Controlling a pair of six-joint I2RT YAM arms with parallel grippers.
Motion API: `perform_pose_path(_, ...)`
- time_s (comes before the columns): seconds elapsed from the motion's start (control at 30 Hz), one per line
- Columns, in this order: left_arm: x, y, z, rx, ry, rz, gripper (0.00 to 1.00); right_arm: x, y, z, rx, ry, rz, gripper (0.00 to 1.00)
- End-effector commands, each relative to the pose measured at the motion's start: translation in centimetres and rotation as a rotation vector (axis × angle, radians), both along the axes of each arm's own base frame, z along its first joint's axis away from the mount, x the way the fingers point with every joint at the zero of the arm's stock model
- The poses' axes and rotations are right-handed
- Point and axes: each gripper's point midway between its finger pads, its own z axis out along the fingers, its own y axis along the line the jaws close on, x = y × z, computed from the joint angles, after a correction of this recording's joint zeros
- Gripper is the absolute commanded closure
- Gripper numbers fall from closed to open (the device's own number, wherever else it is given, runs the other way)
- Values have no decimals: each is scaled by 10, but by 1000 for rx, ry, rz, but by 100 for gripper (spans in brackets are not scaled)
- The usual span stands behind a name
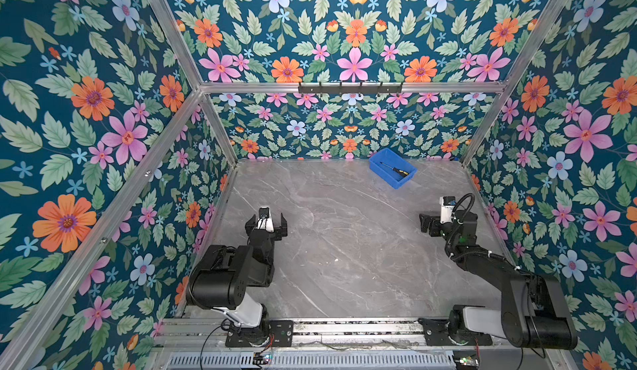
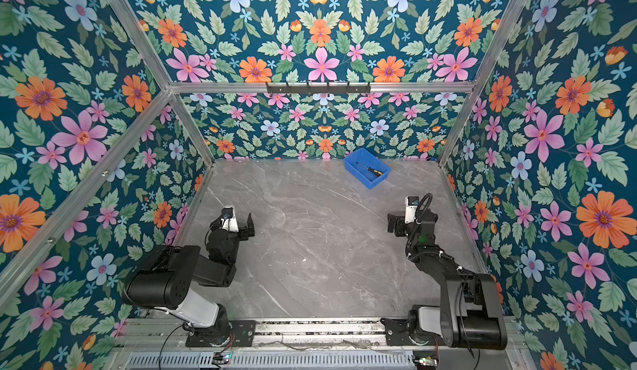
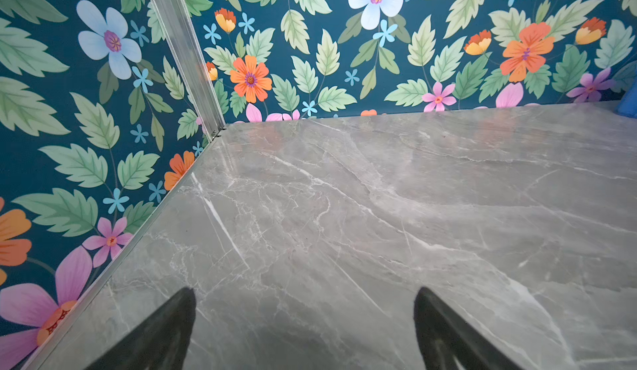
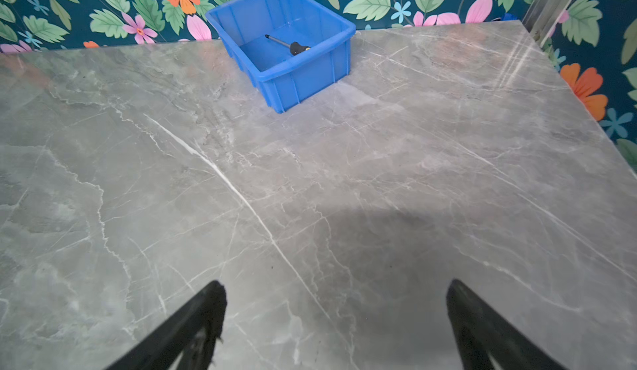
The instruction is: Put the screwdriver in the bin
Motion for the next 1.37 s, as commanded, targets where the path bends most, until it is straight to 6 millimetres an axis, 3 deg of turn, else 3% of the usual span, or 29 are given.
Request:
perform_pose_path(0.0,0,2,17,-19,-91,7,0,7,3,10,23,-89,14,1)
perform_pose_path(0.27,16,6,8,-39,-20,14,0,3,3,-4,18,-131,14,1)
perform_pose_path(0.37,23,18,3,-87,13,43,0,3,1,-5,21,-132,7,1)
perform_pose_path(1.33,22,20,4,-87,7,47,0,3,-2,-5,20,-134,-8,1)
